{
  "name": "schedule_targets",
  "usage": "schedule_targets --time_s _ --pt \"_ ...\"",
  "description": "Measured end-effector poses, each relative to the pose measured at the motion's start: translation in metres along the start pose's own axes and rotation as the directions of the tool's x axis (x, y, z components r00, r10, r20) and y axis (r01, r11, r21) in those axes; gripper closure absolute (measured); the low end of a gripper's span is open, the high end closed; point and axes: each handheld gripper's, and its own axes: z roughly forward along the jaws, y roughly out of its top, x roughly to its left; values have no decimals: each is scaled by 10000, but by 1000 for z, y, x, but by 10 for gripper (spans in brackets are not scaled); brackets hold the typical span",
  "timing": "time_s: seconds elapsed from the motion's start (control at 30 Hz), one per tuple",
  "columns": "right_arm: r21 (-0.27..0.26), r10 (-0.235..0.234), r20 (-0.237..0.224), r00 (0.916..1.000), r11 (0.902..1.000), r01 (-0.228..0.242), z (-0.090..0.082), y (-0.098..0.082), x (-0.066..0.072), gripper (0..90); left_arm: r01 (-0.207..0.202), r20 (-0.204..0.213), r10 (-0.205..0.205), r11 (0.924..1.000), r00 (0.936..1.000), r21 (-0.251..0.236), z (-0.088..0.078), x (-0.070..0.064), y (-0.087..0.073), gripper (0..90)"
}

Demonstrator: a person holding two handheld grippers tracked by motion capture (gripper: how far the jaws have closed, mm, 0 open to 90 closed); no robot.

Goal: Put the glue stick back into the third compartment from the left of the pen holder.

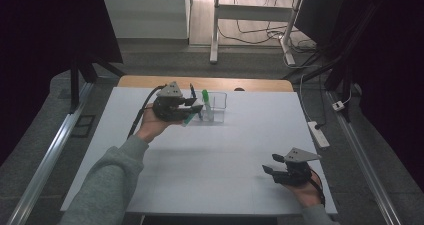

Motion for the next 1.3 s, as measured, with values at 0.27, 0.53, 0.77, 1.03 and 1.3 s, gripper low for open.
schedule_targets --time_s 0.27,0.53,0.77,1.03,1.3 --pt "45 6 40 10000 10000 -6 0 -1 0 400 85 -52 -86 9996 9999 -269 6 0 8 640" --pt "15 -11 73 10000 10000 11 -1 0 0 400 128 -75 -131 9991 9999 -393 12 0 14 641" --pt "0 2 83 10000 10000 -2 -1 0 0 400 203 -204 -215 9982 9996 -565 16 1 17 640" --pt "20 16 82 10000 10000 -16 -1 0 0 400 404 -181 -418 9967 9990 -701 22 5 21 640" --pt "52 24 22 10000 10000 -24 0 -1 -1 400 428 -233 -448 9959 9987 -802 33 7 25 640"
